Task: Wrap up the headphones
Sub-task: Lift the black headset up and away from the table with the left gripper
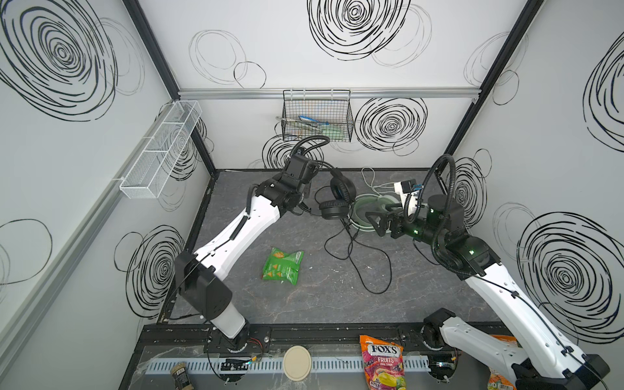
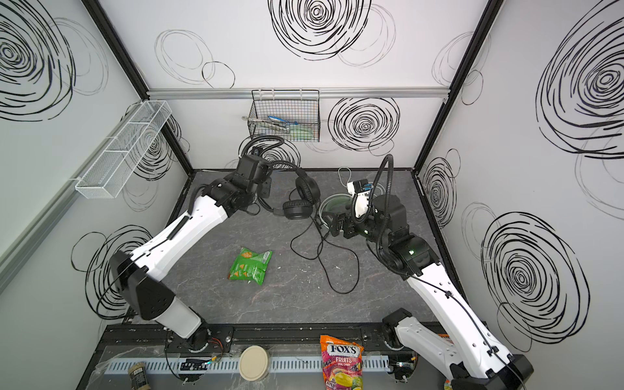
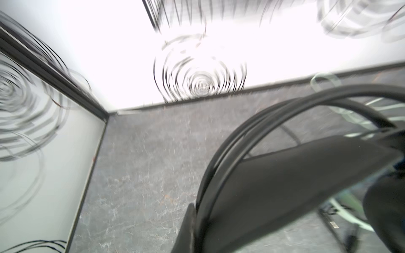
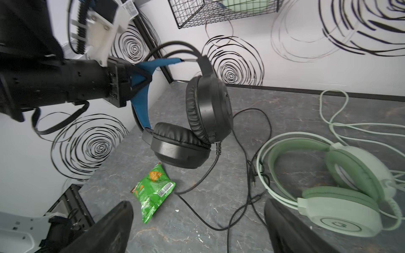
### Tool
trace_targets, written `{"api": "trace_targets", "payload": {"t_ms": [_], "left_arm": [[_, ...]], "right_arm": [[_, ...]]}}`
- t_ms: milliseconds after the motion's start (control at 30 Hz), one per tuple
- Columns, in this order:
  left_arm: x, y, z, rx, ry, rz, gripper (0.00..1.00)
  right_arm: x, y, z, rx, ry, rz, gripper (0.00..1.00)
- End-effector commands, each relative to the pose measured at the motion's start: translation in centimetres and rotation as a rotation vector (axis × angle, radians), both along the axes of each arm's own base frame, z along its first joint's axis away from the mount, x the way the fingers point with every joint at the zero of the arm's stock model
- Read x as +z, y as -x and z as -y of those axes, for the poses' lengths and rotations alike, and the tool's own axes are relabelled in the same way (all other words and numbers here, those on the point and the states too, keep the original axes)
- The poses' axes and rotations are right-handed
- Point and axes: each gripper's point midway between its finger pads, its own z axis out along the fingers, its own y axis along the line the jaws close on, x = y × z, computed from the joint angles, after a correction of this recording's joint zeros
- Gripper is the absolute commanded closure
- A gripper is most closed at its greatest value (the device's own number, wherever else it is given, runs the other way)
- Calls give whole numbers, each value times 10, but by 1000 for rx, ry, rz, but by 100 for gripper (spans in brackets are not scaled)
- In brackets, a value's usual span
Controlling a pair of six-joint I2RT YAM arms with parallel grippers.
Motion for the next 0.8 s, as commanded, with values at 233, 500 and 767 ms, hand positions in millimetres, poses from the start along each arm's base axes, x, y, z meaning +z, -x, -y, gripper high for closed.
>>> {"api": "trace_targets", "payload": {"t_ms": [233,500,767], "left_arm": [[119,46,14,11,83,227,100],[170,66,18,-53,174,284,100],[179,77,20,-86,255,268,100]], "right_arm": [[25,18,-13,120,-120,51,3],[30,31,-7,115,-184,77,3],[41,26,-21,171,-273,106,3]]}}
